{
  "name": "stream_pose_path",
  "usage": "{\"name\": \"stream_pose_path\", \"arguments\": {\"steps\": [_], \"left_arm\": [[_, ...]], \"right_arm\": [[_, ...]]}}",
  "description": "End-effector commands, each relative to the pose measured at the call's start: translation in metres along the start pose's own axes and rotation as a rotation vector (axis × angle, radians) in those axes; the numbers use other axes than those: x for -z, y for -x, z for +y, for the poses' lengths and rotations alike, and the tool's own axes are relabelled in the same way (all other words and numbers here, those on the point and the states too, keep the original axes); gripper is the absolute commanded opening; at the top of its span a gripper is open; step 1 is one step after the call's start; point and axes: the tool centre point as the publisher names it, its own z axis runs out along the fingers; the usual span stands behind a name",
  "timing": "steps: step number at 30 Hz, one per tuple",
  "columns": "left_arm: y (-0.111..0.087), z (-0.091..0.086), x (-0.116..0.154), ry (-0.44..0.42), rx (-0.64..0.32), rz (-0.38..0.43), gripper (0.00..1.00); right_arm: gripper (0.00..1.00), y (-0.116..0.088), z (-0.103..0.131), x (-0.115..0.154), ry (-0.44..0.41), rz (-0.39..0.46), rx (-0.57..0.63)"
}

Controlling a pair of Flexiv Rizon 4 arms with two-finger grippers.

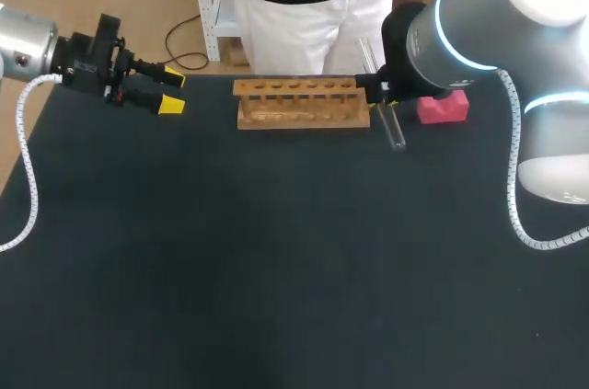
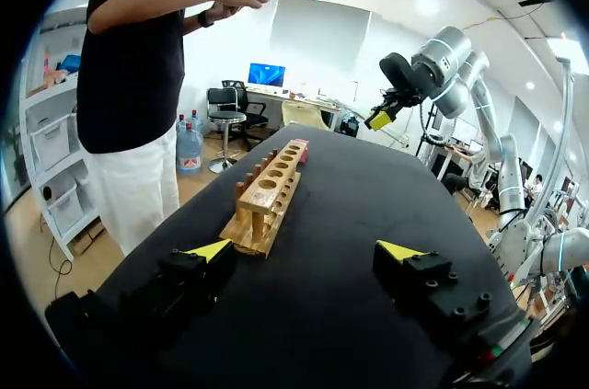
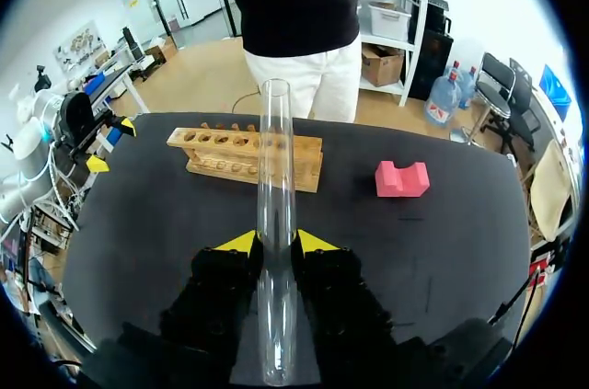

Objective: Grasp the test tube, adjust it, and insert it.

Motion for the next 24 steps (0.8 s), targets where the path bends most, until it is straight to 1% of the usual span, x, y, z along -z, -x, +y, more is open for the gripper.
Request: {"name": "stream_pose_path", "arguments": {"steps": [1,17,19,22,24], "left_arm": [[-0.001,0.001,0.0,-0.002,-0.001,0.0,1.0],[-0.001,0.001,0.0,-0.002,-0.001,0.0,1.0],[-0.001,0.001,0.0,-0.002,-0.001,0.0,1.0],[-0.001,0.001,0.0,-0.002,-0.001,0.0,1.0],[-0.001,0.001,0.0,-0.002,-0.001,0.0,1.0]], "right_arm": [[0.0,-0.002,0.0,0.0,-0.003,-0.008,-0.001],[0.0,-0.002,0.0,0.0,-0.003,-0.008,-0.001],[0.0,0.001,0.001,-0.007,-0.001,-0.02,-0.014],[0.0,0.005,0.006,-0.019,-0.022,-0.029,-0.012],[0.0,0.008,0.008,-0.028,-0.055,-0.025,-0.01]]}}
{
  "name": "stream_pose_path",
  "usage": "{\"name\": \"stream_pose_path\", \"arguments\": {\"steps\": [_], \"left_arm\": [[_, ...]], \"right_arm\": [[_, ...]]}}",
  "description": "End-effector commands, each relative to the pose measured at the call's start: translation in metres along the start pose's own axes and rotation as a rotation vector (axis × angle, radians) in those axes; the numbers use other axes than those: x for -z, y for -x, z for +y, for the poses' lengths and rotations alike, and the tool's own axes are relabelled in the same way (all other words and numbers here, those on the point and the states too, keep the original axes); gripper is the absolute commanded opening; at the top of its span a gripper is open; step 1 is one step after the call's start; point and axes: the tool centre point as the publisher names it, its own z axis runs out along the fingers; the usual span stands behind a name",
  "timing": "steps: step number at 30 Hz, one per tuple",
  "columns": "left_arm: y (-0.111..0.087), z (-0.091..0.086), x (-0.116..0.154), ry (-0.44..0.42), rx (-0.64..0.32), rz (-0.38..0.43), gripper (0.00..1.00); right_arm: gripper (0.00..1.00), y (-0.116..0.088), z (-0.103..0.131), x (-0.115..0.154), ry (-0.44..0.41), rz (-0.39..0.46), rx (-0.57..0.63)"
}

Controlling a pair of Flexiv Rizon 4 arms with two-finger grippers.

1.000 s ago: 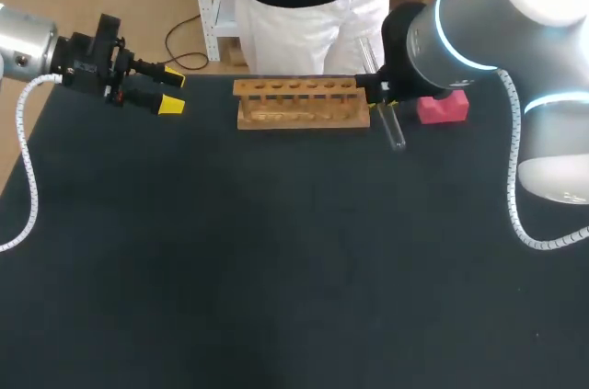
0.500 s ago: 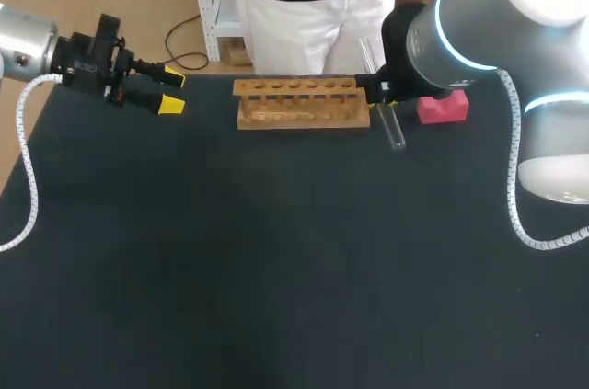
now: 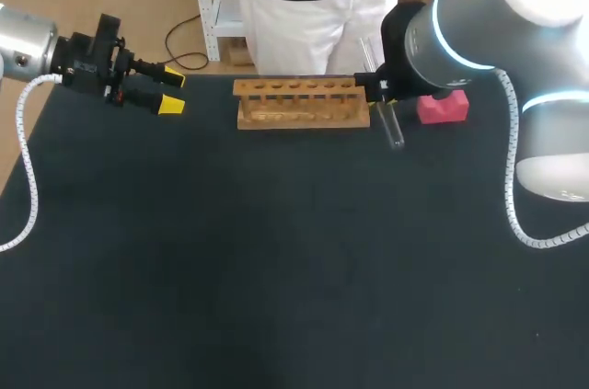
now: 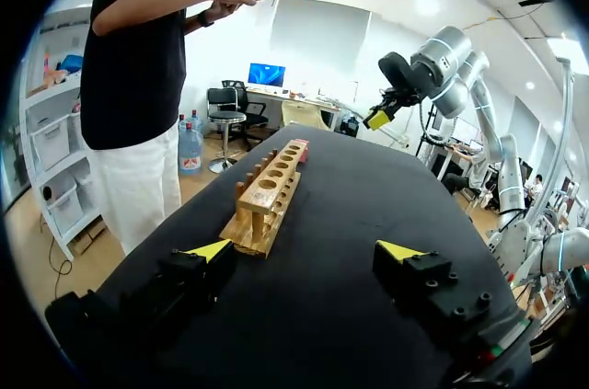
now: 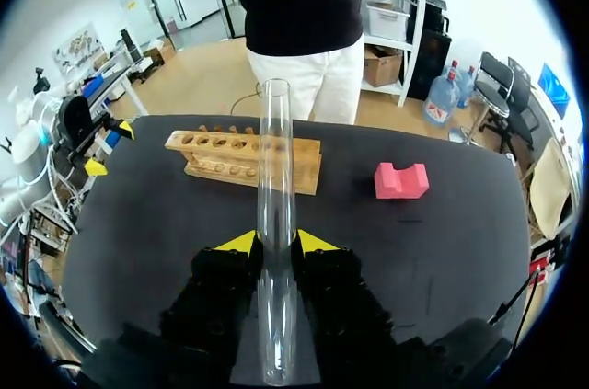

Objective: Grasp the test tube, adjust it, and insert it.

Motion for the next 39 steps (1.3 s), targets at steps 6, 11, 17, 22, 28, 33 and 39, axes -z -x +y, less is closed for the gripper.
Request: {"name": "stream_pose_path", "arguments": {"steps": [6,11,17,22,28,33,39], "left_arm": [[-0.001,0.001,0.0,-0.002,-0.001,0.0,1.0],[-0.001,0.001,0.0,-0.002,-0.001,0.0,1.0],[-0.001,0.001,0.0,-0.002,-0.001,0.0,1.0],[-0.001,0.001,0.0,-0.002,-0.001,0.0,1.0],[-0.001,0.001,0.0,-0.002,-0.001,0.0,1.0],[-0.001,0.001,0.0,-0.002,-0.001,0.0,1.0],[-0.001,0.001,0.0,-0.002,-0.001,0.0,1.0]], "right_arm": [[0.0,0.009,0.017,-0.043,-0.192,0.01,-0.019],[0.0,0.012,0.02,-0.062,-0.265,0.02,-0.036],[0.0,0.017,0.019,-0.08,-0.272,0.029,-0.051],[0.0,0.022,0.018,-0.09,-0.269,0.033,-0.06],[0.0,0.021,0.017,-0.103,-0.264,0.057,-0.061],[0.0,0.02,0.015,-0.11,-0.262,0.073,-0.073],[0.0,0.022,0.015,-0.117,-0.252,0.087,-0.078]]}}
